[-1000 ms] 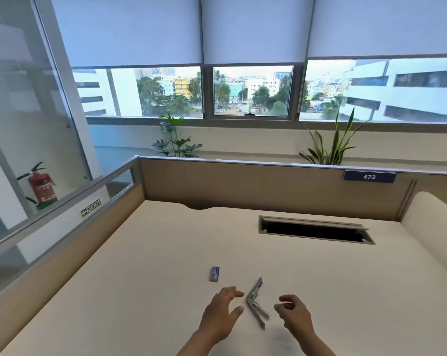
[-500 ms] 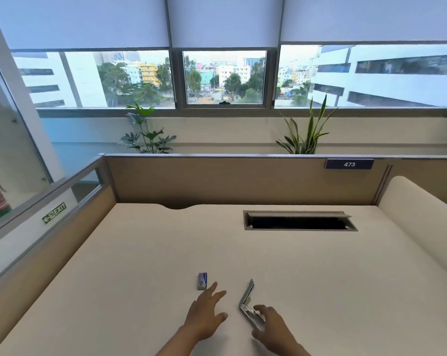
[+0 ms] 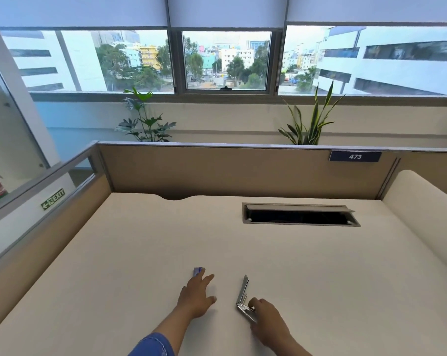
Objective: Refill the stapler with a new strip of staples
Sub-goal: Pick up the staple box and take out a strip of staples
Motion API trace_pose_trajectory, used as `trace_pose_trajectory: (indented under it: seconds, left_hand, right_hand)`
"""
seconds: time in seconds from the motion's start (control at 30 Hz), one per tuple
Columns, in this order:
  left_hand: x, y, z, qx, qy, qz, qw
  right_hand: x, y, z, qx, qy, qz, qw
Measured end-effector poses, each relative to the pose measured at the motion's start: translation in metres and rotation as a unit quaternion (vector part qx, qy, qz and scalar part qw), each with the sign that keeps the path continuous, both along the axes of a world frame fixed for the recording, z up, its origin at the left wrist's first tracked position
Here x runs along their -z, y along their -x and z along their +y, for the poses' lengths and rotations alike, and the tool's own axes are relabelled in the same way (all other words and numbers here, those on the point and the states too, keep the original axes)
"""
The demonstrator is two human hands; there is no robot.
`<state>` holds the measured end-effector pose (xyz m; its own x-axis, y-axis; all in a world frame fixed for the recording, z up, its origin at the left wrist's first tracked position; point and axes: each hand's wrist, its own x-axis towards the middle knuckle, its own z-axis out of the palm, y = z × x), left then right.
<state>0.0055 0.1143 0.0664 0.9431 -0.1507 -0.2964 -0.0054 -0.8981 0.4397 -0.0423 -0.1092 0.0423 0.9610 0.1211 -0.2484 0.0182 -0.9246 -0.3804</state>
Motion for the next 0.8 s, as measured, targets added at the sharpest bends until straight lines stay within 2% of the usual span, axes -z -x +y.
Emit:
trace_pose_trajectory:
  seconds: [0.27, 0.4, 0.5, 0.67, 0.8]
  left_hand:
    - [0.001, -0.029, -0.011, -0.046, -0.029, 0.027, 0.998]
    - [0.007, -0.035, -0.009, -0.1, -0.013, 0.059, 0.993]
    - [0.015, -0.037, -0.003, -0.103, -0.01, 0.074, 0.992]
    - [0.025, -0.03, 0.003, -0.093, -0.019, 0.037, 0.995]
    - [0.026, -0.021, -0.002, -0.112, -0.016, 0.013, 0.994]
  right_hand:
    - [0.004, -0.01, -0.032, -0.011, -0.021, -0.01, 1.0]
    - [0.004, -0.012, -0.038, 0.005, -0.049, -0.01, 0.999]
    - [0.002, -0.014, -0.042, 0.012, -0.07, 0.005, 0.997]
    - [0.001, -0.017, -0.048, 0.01, -0.124, 0.023, 0.992]
    - [-0.007, -0.02, -0.047, 0.056, -0.186, 0.011, 0.981]
